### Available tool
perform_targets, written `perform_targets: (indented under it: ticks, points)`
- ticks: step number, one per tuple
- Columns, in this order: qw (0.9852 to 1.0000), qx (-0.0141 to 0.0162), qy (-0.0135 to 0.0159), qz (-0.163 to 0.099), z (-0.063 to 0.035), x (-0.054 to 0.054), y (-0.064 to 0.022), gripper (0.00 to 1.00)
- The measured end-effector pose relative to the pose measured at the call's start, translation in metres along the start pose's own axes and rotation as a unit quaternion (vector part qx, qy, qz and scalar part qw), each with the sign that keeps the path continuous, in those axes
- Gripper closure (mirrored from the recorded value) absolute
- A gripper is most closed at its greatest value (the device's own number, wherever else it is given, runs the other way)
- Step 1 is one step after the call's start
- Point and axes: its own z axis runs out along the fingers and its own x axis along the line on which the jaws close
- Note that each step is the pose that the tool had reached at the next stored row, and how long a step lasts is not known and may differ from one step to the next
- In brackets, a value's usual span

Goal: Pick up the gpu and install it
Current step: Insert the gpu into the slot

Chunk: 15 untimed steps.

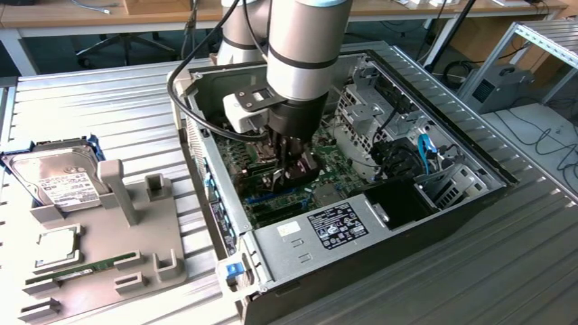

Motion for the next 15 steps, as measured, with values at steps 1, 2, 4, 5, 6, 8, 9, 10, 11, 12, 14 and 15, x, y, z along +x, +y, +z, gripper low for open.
perform_targets:
  ticks: [1, 2, 4, 5, 6, 8, 9, 10, 11, 12, 14, 15]
  points:
    - [1.0000, -0.0001, 0.0006, 0.004, 0.0002, 0.000, 0.0000, 0.74]
    - [1.0000, -0.0003, 0.0013, 0.007, 0.0005, 0.000, 0.0000, 0.74]
    - [0.9999, -0.0004, 0.0021, 0.014, 0.0012, 0.000, 0.0000, 0.74]
    - [0.9999, -0.0004, 0.0023, 0.017, 0.0014, -0.001, 0.0001, 0.74]
    - [0.9998, -0.0005, 0.0027, 0.021, 0.0017, -0.003, -0.0001, 0.74]
    - [0.9997, -0.0005, 0.0028, 0.023, 0.0017, -0.008, -0.0004, 0.74]
    - [0.9997, -0.0006, 0.0029, 0.023, 0.0017, -0.009, -0.0005, 0.74]
    - [0.9997, -0.0006, 0.0029, 0.024, 0.0017, -0.011, -0.0006, 0.74]
    - [0.9997, -0.0006, 0.0029, 0.024, 0.0017, -0.013, -0.0007, 0.74]
    - [0.9997, -0.0006, 0.0029, 0.025, 0.0018, -0.013, -0.0006, 0.74]
    - [0.9997, -0.0006, 0.0029, 0.026, 0.0020, -0.014, -0.0003, 0.74]
    - [0.9997, -0.0006, 0.0029, 0.026, 0.0023, -0.014, -0.0003, 0.74]
